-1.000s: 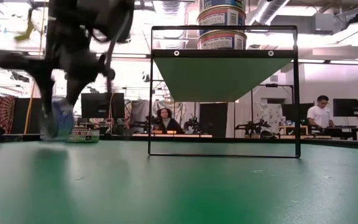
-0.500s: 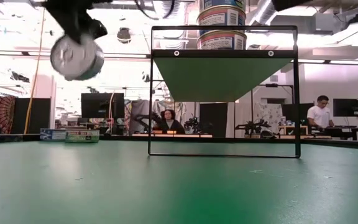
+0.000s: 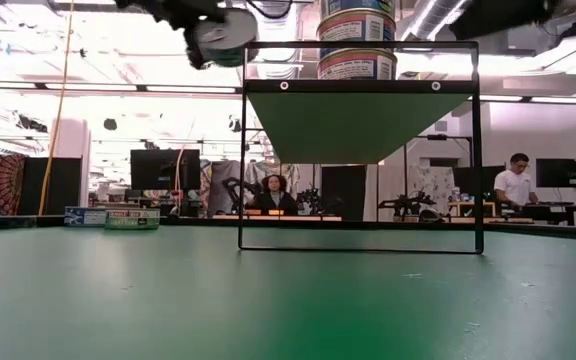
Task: Stack canned seafood by type on shelf
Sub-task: Stack the blue tuna can on top of the blue tuna can on the shelf
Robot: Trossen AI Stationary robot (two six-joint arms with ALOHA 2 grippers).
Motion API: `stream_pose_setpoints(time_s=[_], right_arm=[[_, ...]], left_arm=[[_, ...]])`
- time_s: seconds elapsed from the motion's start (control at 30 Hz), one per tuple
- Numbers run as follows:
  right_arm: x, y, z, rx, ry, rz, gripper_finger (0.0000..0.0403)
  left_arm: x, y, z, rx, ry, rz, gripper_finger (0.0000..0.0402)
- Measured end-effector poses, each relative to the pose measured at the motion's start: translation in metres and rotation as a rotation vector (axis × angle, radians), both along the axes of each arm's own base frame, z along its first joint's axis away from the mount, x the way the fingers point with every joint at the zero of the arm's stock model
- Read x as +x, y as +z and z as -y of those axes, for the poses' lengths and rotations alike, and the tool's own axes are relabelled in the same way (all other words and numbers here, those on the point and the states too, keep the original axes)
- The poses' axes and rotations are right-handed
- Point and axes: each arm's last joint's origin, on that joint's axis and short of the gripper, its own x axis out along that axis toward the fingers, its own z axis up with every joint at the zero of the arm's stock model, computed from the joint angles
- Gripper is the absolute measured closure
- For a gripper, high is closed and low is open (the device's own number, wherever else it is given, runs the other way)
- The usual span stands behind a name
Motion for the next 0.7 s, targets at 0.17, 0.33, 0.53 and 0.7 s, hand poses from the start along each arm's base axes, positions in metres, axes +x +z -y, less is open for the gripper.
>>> stream_pose_setpoints(time_s=[0.17,0.33,0.53,0.7], right_arm=[[-0.019,-0.007,0.027,0.018,-0.051,0.017,0.0223],[-0.039,0.001,0.051,-0.008,-0.075,0.03,0.0223],[-0.058,0.017,0.064,-0.024,-0.059,0.104,0.0223],[-0.061,0.012,0.066,-0.053,-0.038,0.109,0.0223]], left_arm=[[0.029,0.024,-0.041,-0.068,0.031,0.084,0.0266],[0.065,0.05,-0.074,-0.033,-0.002,0.161,0.0266],[0.106,0.074,-0.119,-0.105,-0.006,0.236,0.0266],[0.139,0.06,-0.142,-0.235,-0.049,0.242,0.0261]])
